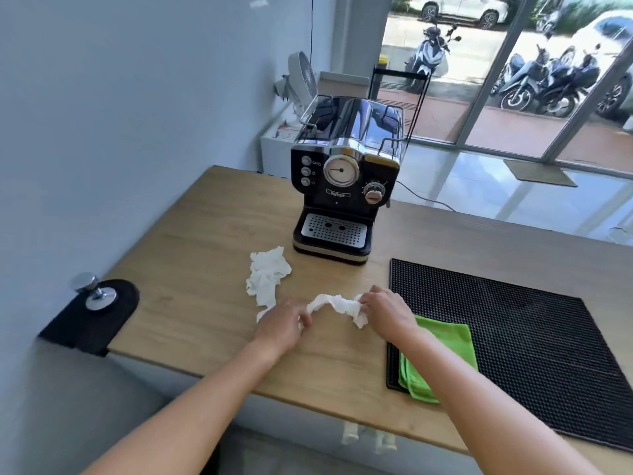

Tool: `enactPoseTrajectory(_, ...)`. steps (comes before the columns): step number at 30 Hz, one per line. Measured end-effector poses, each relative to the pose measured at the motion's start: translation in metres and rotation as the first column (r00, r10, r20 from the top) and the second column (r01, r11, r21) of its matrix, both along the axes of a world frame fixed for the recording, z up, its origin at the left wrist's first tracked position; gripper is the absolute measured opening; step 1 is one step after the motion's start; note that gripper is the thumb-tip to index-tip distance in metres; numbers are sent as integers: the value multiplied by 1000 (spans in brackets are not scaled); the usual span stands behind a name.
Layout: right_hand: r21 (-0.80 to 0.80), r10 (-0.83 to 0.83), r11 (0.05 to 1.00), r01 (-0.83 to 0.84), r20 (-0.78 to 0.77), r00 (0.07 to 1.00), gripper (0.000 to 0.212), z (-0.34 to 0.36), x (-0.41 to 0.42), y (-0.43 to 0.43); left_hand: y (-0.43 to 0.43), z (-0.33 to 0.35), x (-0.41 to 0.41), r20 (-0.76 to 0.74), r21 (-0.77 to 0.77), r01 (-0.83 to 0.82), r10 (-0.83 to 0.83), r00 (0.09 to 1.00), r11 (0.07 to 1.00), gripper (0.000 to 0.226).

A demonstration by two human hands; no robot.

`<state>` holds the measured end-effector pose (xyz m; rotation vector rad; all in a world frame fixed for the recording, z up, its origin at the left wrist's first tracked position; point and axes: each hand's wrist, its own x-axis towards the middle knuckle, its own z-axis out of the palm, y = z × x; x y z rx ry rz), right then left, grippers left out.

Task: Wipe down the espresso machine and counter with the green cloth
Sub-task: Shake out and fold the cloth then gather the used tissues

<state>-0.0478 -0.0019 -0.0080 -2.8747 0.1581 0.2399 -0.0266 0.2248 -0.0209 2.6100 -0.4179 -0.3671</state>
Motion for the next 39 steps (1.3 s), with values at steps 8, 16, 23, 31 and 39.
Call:
enactPoseTrajectory(8, 270, -94, 961, 64, 99, 991, 49, 33, 52, 53, 66, 29, 39, -56, -302, -355, 355, 933, 885, 40)
enactPoseTrajectory(16, -81, 325, 935, -345, -193, 926, 94, 36, 114, 133, 94, 23, 78, -72, 85, -206, 212, 975, 975, 77)
enactPoseTrajectory(23, -199, 333, 887, -417, -350, 876, 64, 21, 151, 155, 87, 25, 85, -107, 211, 96, -75, 991, 973, 49)
enactPoseTrajectory(31, -29, 143, 988, -152, -203, 969, 16, 15, 136, 149, 123, 6, 64, 66, 95, -89, 83, 994, 992, 29)
enactPoseTrajectory(39, 460, 183, 881, -113, -111, 977, 24, 34, 92, 218, 190, 22, 17, -145, -355, -569, 558, 817, 742, 14)
